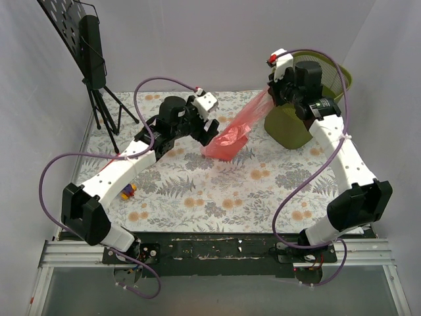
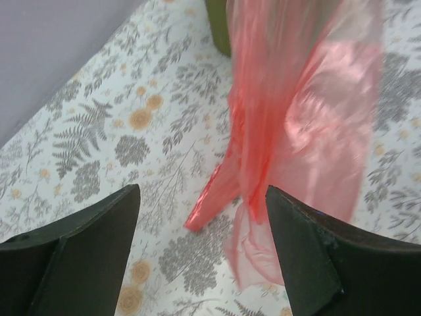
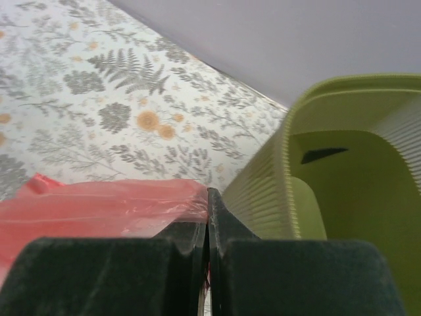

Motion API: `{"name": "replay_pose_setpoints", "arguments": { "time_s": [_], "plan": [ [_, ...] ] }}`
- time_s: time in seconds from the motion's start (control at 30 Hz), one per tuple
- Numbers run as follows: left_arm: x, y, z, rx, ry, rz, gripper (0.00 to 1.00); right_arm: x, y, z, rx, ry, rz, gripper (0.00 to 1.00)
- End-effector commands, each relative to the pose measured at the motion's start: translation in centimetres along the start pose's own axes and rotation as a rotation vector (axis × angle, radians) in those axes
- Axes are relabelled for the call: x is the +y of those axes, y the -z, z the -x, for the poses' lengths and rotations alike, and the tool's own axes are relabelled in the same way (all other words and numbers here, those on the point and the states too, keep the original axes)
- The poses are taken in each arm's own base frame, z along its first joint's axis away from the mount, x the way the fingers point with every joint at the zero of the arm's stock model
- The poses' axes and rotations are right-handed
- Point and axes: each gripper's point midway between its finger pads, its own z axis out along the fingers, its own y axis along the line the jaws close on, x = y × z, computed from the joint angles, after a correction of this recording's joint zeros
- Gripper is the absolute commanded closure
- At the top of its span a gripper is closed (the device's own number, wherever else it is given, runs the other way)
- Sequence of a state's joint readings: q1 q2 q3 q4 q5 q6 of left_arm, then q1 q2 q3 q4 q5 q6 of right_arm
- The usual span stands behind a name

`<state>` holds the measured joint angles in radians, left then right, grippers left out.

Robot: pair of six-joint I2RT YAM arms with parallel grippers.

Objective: Put the trash bags into the trash bin

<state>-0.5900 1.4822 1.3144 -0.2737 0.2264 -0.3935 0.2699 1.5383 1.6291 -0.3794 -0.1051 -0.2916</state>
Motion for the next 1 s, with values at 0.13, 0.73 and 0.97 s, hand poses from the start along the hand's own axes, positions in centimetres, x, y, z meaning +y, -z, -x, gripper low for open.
{"name": "replay_pose_setpoints", "arguments": {
  "time_s": [0.13, 0.73, 0.97],
  "plan": [
    [-3.2, 1.0, 7.7, -0.226, 0.062, -0.126, 0.21, 5.9, 1.7, 3.3, -0.079, -0.068, 0.172, 0.99],
    [0.0, -6.5, 5.5, -0.189, -0.001, 0.159, 0.51, 10.0, 1.7, 5.8, -0.117, -0.058, 0.222, 0.99],
    [0.9, -5.3, 4.6, -0.114, 0.066, 0.168, 0.91, 9.3, 0.5, 3.1, -0.052, -0.180, 0.214, 0.56]
  ]
}}
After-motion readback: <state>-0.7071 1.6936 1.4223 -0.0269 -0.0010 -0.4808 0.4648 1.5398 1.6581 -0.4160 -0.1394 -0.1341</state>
